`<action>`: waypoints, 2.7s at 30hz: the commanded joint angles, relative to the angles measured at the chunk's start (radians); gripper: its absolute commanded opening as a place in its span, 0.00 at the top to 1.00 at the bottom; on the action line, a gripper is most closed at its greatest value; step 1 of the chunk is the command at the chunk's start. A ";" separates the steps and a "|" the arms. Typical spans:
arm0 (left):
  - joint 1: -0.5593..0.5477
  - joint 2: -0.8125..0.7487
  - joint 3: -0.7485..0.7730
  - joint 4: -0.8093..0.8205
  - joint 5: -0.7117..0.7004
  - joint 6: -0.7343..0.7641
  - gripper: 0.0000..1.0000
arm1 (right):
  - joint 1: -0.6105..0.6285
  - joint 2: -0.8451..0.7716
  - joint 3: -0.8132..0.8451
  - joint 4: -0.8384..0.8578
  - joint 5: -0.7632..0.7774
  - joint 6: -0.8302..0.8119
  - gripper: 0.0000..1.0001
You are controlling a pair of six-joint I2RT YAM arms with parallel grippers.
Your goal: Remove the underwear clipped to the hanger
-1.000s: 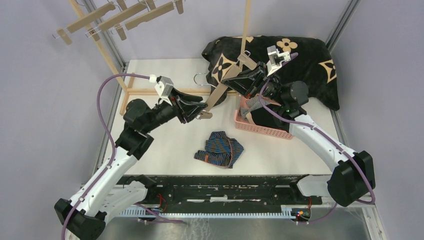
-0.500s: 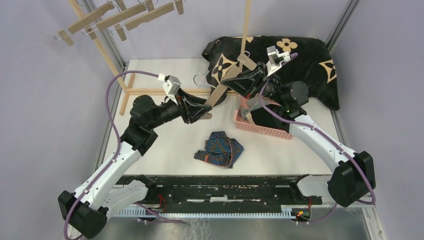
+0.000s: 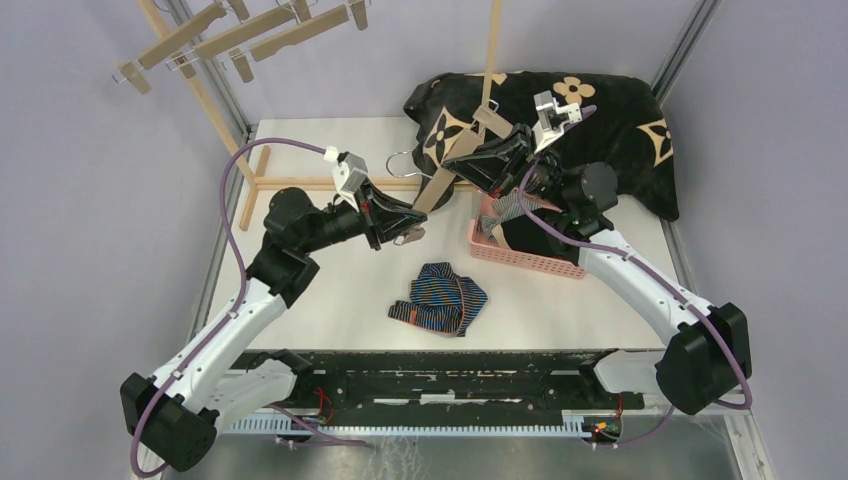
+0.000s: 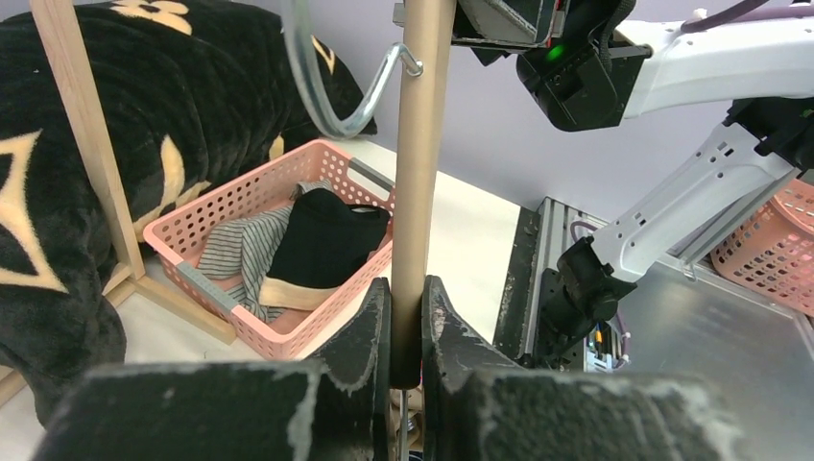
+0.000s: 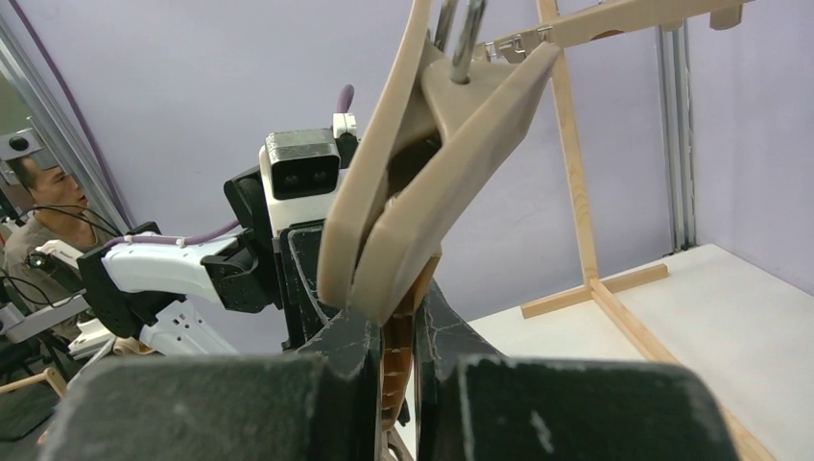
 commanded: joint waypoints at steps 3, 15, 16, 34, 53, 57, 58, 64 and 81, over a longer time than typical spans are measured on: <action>0.002 -0.033 0.069 0.014 -0.080 -0.008 0.97 | 0.011 -0.041 0.006 -0.062 0.026 -0.086 0.68; 0.002 -0.154 0.313 -0.600 -0.711 0.130 0.97 | 0.111 -0.195 -0.088 -0.661 0.362 -0.526 0.27; 0.002 -0.138 0.344 -0.670 -0.765 0.137 0.97 | 0.143 -0.210 -0.100 -0.724 0.426 -0.554 0.28; 0.078 0.200 0.634 -1.008 -0.753 0.209 0.97 | 0.481 -0.084 -0.346 -1.027 0.872 -0.527 0.26; 0.186 0.466 1.050 -1.097 -0.609 0.232 0.97 | 0.511 0.155 -0.302 -1.022 0.804 -0.471 0.99; 0.200 0.555 1.172 -1.162 -0.590 0.256 0.97 | 0.522 0.062 -0.275 -1.064 0.839 -0.491 0.99; 0.209 0.573 1.192 -1.170 -0.574 0.261 0.97 | 0.525 0.022 -0.267 -1.075 0.856 -0.497 0.99; 0.272 0.672 1.303 -1.213 -0.519 0.262 0.97 | 0.528 -0.216 -0.172 -1.169 1.046 -0.563 0.99; 0.310 0.766 1.436 -1.212 -0.426 0.276 0.97 | 0.314 -0.235 0.141 -0.953 1.576 -0.900 0.99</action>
